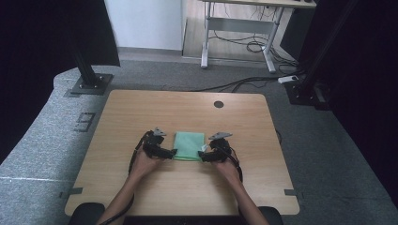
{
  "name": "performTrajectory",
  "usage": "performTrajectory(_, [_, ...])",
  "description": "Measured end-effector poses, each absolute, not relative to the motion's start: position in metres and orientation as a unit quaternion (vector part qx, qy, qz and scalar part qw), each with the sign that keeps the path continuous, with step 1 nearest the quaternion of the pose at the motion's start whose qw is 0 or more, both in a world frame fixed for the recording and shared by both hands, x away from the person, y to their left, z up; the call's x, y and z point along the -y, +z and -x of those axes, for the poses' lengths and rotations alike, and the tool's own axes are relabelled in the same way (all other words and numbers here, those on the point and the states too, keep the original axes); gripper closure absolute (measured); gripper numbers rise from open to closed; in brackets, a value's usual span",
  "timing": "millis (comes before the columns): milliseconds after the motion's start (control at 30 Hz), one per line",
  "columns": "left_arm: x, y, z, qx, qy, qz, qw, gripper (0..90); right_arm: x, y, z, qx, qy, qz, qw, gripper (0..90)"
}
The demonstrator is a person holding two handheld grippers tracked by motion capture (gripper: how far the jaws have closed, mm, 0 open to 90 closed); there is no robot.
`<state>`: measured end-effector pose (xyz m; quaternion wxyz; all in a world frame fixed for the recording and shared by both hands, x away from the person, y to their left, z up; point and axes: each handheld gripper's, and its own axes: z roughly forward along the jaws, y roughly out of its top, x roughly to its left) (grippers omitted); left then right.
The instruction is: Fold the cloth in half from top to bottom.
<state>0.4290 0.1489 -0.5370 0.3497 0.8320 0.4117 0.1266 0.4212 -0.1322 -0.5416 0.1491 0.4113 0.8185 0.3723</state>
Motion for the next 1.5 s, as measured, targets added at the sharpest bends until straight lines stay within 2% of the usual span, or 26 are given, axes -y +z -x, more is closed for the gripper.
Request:
performTrajectory(300, [-0.158,-0.524,-0.408,-0.385,0.138,-0.841,0.354,0.0,0.137,-0.522,-0.408,-0.825,0.387,-0.387,0.142,11.7])
performTrajectory(533, [-0.169,-0.514,-0.388,-0.371,0.148,-0.843,0.359,0.0,0.145,-0.515,-0.395,-0.828,0.381,-0.383,0.149,0.2])
performTrajectory(1000, [-0.186,-0.502,-0.351,-0.352,0.162,-0.847,0.363,0.0,0.173,-0.499,-0.368,-0.823,0.387,-0.379,0.174,0.0])
performTrajectory(1500, [-0.201,-0.528,-0.327,-0.366,0.158,-0.847,0.352,0.0,0.206,-0.512,-0.345,-0.811,0.382,-0.405,0.182,0.0])
